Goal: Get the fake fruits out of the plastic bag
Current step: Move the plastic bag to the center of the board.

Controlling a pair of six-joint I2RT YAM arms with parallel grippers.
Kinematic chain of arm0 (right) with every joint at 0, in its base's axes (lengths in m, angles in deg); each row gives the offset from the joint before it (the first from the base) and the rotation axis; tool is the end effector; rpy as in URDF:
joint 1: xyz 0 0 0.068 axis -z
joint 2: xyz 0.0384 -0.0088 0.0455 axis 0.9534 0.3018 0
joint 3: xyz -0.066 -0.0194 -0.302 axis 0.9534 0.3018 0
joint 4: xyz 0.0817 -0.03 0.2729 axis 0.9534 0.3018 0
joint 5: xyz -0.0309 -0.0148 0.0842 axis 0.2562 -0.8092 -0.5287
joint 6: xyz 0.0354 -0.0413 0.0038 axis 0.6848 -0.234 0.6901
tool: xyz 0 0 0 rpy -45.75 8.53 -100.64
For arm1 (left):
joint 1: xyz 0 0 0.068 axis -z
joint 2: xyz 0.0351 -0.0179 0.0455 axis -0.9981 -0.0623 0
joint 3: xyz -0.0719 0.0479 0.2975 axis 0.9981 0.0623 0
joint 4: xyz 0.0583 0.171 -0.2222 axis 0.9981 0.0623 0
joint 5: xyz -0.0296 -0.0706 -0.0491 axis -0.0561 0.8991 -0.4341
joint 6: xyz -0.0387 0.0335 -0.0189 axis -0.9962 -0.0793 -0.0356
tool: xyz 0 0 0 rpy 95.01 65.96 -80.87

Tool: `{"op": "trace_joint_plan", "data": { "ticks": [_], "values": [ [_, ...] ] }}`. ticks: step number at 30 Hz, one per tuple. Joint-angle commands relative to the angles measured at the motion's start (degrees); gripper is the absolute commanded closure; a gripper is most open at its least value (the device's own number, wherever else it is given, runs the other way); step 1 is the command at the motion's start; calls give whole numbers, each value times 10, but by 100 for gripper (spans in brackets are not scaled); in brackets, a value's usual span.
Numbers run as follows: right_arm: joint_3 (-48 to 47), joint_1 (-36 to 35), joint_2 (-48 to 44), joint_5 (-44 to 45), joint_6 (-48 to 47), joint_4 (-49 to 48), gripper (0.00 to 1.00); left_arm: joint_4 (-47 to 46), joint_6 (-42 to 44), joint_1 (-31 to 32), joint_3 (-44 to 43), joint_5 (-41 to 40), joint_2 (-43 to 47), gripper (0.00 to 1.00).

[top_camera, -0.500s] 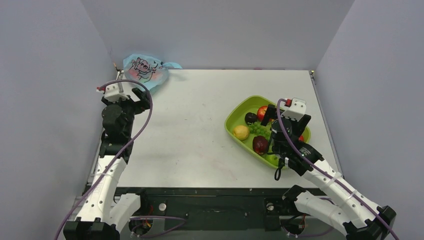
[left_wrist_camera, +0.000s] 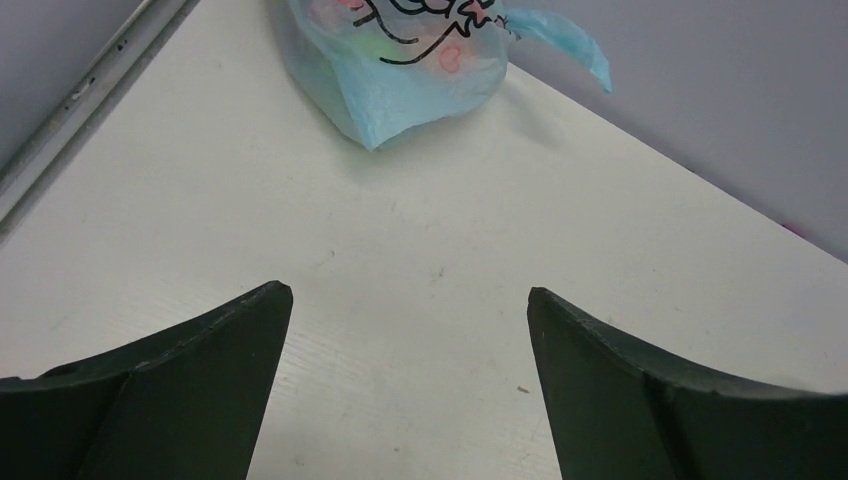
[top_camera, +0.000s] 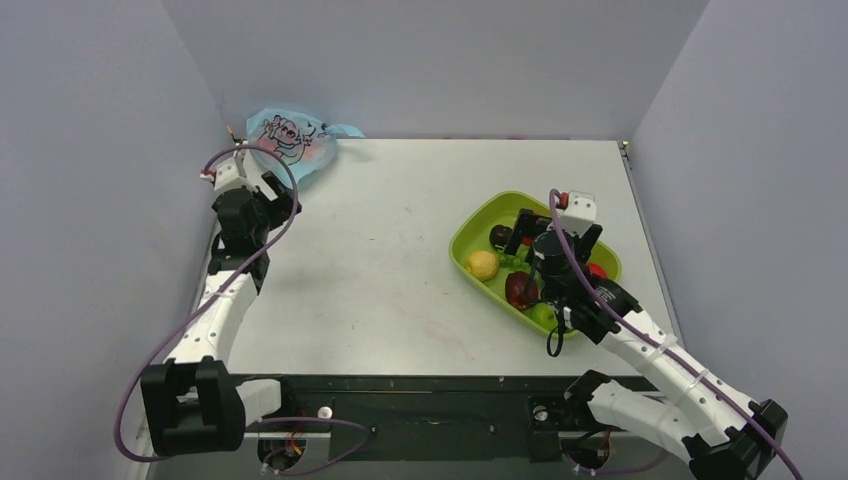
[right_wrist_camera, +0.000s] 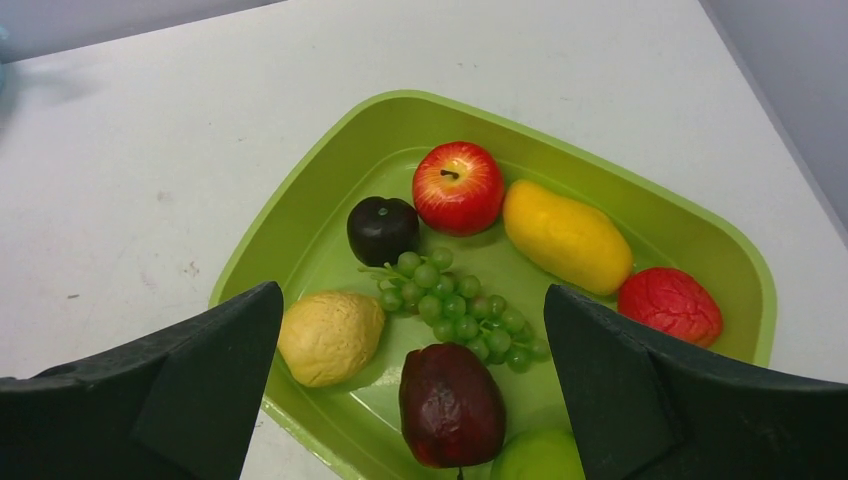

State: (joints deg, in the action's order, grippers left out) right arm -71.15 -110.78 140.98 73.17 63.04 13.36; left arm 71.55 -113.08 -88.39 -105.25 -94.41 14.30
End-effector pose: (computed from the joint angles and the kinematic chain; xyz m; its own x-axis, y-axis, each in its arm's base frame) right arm 0.1696 0.1059 0.3494 -0.3215 0.2192 -0.9212 0.1038 0.9751 0.1958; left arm 0.2772 0.0138 0.3222 -0.1929 -0.4245 -0.8846 -0.2498 0.8931 -0.3741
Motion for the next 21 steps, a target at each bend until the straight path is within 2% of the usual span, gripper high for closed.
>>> {"op": "trace_joint_plan", "data": {
  "ticks": [1, 4, 9, 16, 21],
  "values": [
    [-17, -5, -4, -27, 18, 0, 0, -89, -88, -16, -21, 51, -65, 14],
    [-11, -6, -19, -43, 28, -2, 0, -139, -145, -19, -25, 55, -111, 16],
    [12, -8, -45, -65, 43, -18, 0, -259, -247, -20, -24, 14, -213, 17],
    [19, -10, -74, -73, 46, -10, 0, -277, -353, -30, -106, -19, -364, 17],
    [27, -10, -95, -69, 43, -9, 0, -296, -381, -37, -164, -20, -452, 16]
  ]
}}
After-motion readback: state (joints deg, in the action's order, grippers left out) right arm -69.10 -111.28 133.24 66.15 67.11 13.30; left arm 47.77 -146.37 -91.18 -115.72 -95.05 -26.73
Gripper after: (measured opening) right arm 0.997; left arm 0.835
